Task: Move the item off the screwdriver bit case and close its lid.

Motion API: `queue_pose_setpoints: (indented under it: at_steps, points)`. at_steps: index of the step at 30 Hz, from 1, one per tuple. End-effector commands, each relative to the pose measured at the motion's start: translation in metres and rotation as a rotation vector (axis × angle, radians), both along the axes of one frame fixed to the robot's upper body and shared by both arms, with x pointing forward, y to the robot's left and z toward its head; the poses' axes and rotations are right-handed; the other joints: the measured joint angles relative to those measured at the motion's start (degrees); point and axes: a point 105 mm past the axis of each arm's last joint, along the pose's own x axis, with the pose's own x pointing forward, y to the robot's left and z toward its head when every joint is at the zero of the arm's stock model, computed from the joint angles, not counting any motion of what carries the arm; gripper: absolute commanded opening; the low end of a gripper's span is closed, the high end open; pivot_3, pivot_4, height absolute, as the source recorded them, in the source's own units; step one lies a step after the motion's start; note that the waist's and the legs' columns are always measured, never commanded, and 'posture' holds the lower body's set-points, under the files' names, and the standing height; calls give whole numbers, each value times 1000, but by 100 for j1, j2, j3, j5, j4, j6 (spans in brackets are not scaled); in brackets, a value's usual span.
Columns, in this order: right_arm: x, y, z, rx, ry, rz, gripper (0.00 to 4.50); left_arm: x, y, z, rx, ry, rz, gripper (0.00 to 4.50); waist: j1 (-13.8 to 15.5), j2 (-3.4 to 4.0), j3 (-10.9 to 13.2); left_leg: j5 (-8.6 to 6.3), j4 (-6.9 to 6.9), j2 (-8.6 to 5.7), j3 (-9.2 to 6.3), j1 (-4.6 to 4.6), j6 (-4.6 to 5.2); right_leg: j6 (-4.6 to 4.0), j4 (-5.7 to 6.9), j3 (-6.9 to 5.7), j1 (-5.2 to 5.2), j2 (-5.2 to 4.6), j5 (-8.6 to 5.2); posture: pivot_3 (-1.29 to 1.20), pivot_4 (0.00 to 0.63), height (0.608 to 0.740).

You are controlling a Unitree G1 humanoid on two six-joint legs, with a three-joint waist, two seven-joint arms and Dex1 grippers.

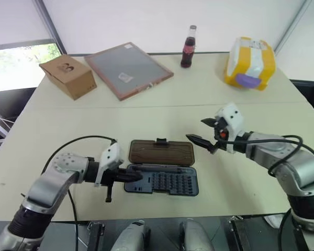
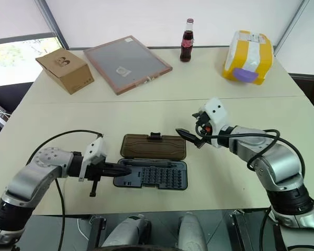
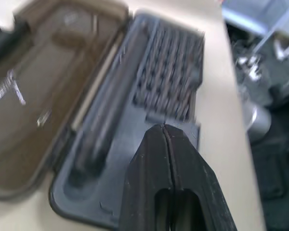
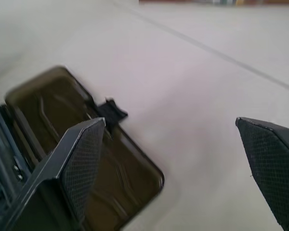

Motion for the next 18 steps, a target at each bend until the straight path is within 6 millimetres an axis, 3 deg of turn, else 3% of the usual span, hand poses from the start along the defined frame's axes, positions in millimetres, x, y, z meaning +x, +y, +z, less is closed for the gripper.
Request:
queue_pose_setpoints:
  at_steps: [1, 4, 9, 17, 18]
  points:
    - [4, 8, 8, -10, -31, 38, 4500, -4, 5, -13, 89, -68, -38, 29, 0, 1, 0, 0, 0, 0, 0, 0, 0, 0, 0, 0, -1, 0, 0, 0, 150, 740]
    - [5, 12, 1, -22, 13, 65, 4500, -7, 12, -29, 162, -90, -54, 29, 4, 4, -2, 0, -1, 1, 2, 3, 0, 0, -2, 0, 2, 0, 0, 0, 150, 740]
    - [0, 24, -27, -105, 89, 163, 4500, -10, 14, -36, 169, -94, -57, 29, 4, 11, -8, -1, -2, 1, 3, 5, 0, -1, -3, 1, 4, 0, 0, 0, 150, 740]
    - [30, 23, -50, -140, 168, 95, 4500, -22, 12, -43, 162, -42, -83, 29, -3, 25, -15, 0, -3, 1, 7, 10, 0, -1, -1, 2, 5, 1, 0, 0, 150, 740]
    - [33, 22, -53, -152, 175, 90, 4245, -22, 12, -43, 163, -42, -83, 1, -3, 28, -16, 0, -3, 1, 7, 9, 0, -1, -1, 2, 5, 1, 0, 0, 150, 740]
